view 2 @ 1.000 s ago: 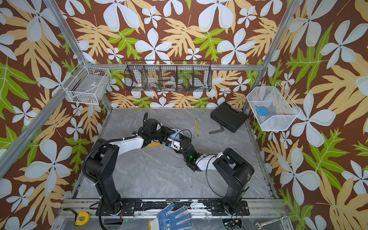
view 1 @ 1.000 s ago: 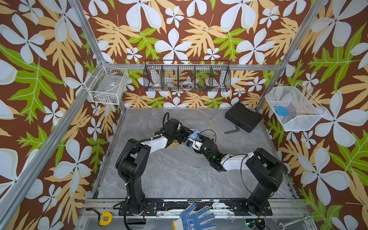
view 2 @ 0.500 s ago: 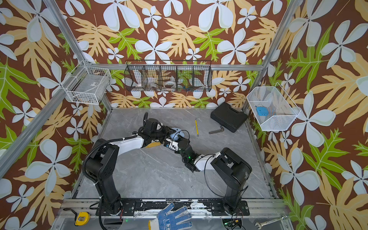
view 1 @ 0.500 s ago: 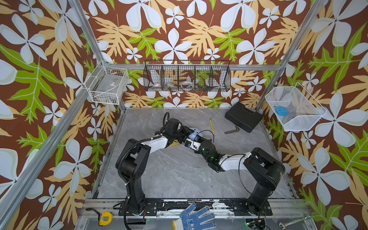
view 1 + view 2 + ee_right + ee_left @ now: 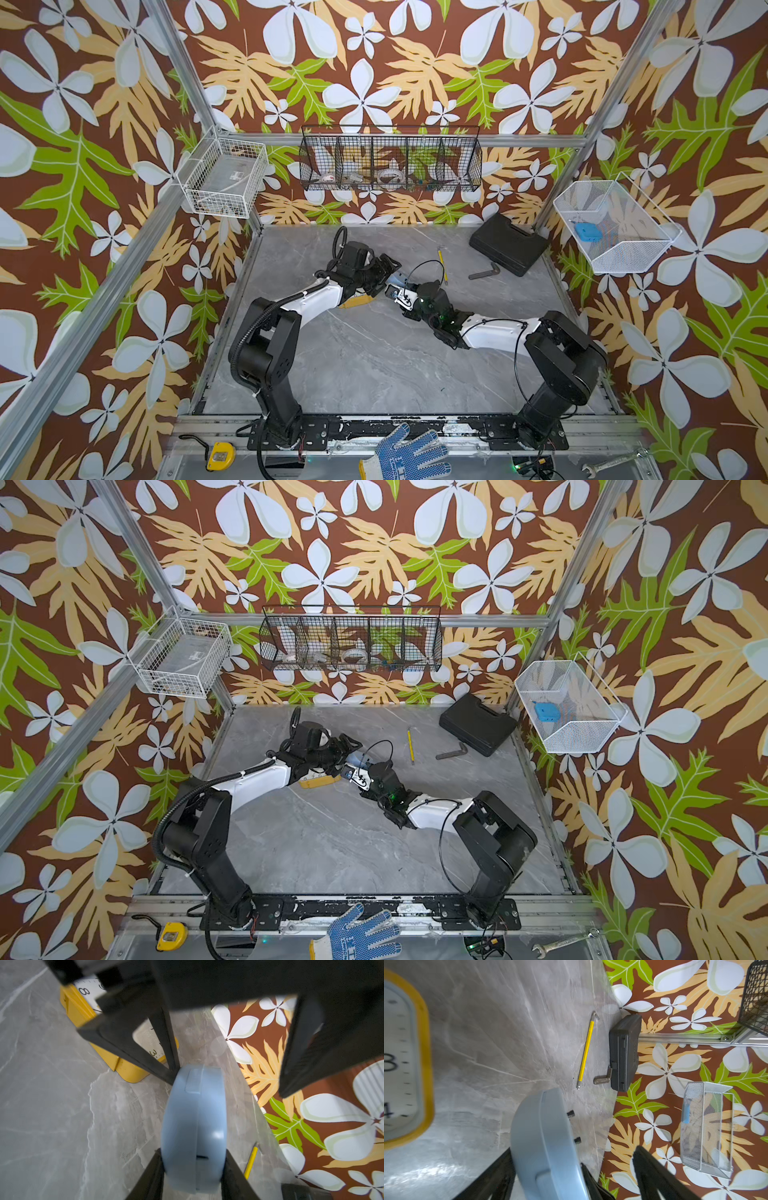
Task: Insert the battery into the alarm
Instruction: Adjust the alarm at the center of the board.
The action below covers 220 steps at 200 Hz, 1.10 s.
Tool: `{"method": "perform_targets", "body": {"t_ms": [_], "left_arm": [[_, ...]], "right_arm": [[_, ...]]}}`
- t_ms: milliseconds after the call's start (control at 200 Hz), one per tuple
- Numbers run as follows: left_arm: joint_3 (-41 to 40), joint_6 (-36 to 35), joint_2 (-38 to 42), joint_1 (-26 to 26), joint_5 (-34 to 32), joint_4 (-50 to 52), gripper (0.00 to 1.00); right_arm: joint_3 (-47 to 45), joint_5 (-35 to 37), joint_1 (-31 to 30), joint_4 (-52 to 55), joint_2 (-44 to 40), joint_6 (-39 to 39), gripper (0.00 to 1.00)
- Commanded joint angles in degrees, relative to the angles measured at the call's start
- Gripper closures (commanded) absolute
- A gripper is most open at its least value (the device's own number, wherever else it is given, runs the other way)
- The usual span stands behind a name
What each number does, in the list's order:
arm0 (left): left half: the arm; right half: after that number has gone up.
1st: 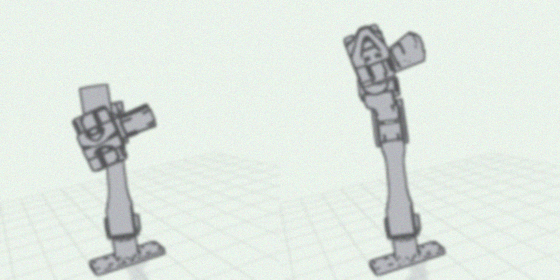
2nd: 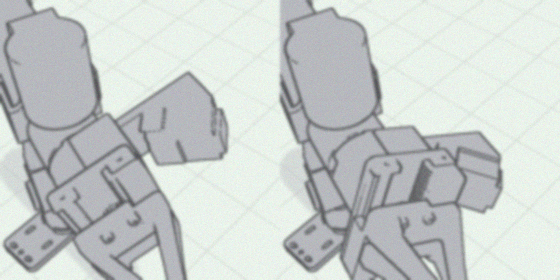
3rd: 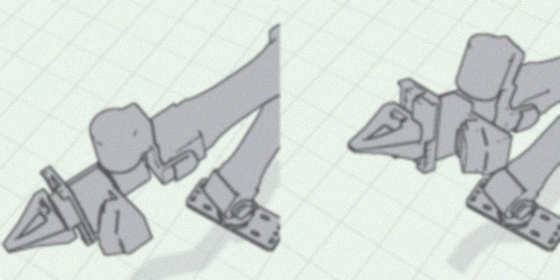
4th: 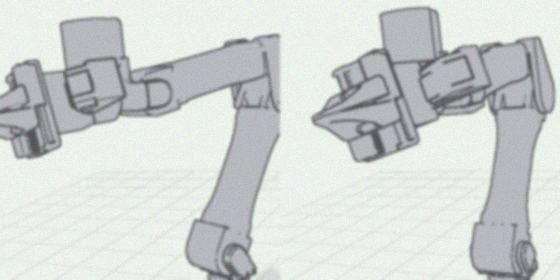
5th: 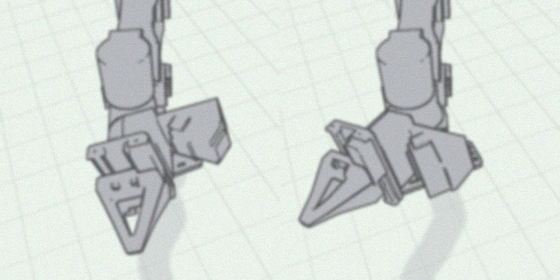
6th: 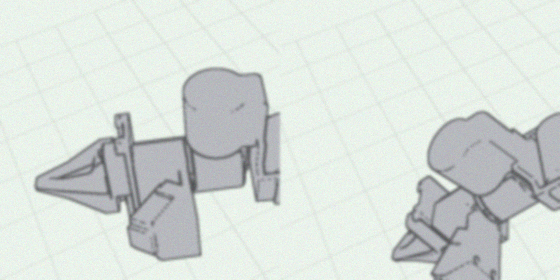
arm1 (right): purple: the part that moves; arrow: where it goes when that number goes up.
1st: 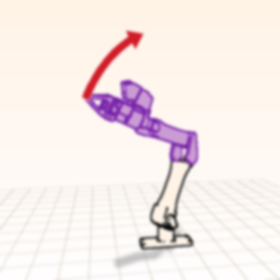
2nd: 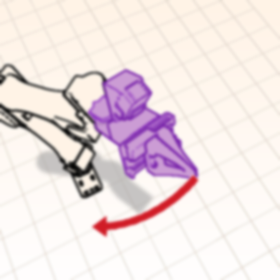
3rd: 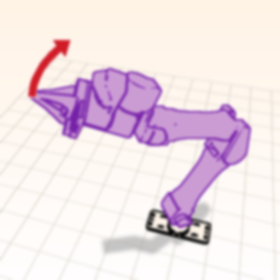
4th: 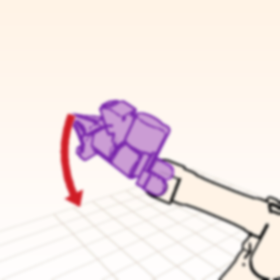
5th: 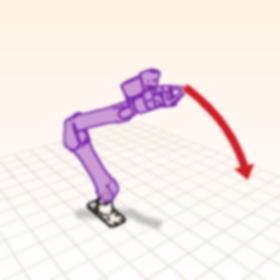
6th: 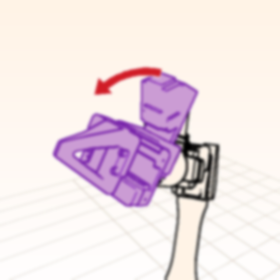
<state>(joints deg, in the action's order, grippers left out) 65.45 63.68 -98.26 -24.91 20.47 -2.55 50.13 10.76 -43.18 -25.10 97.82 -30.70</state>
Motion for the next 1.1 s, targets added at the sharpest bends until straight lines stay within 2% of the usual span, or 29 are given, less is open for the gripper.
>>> {"method": "perform_targets", "body": {"t_ms": [0, 225, 445, 726, 801, 956, 1096], "left_arm": [[-0.4, -6.2, 2.3, -0.1, -8.1, 4.9, 0.09], [2.1, -12.8, 3.2, 0.9, -13.9, 8.0, 0.04], [3.2, -18.3, 3.6, 2.1, -14.3, 8.4, 0.05], [0.8, -23.0, 3.0, 2.1, -8.6, 4.1, 0.06], [0.2, -23.7, 2.9, 2.1, -7.2, 3.4, 0.06], [-1.5, -24.0, 2.7, 2.1, -5.0, 1.7, 0.07], [-1.6, -23.9, 1.5, 2.1, -1.7, 1.1, 0.08]], "right_arm": [[1.9, -4.0, 0.2, 6.5, -0.2, 8.8, 0.67], [5.3, -13.1, 2.6, 14.4, -0.5, 19.0, 0.66], [7.0, -24.3, 8.3, 17.4, -0.1, 30.1, 0.66], [11.1, -39.2, 16.5, 22.6, 3.1, 44.0, 0.64], [13.0, -45.9, 19.2, 24.2, 4.3, 48.2, 0.64], [18.5, -51.6, 21.9, 33.8, 8.2, 48.6, 0.63], [19.9, -56.8, 24.1, 35.8, 11.4, 50.9, 0.62]]}}
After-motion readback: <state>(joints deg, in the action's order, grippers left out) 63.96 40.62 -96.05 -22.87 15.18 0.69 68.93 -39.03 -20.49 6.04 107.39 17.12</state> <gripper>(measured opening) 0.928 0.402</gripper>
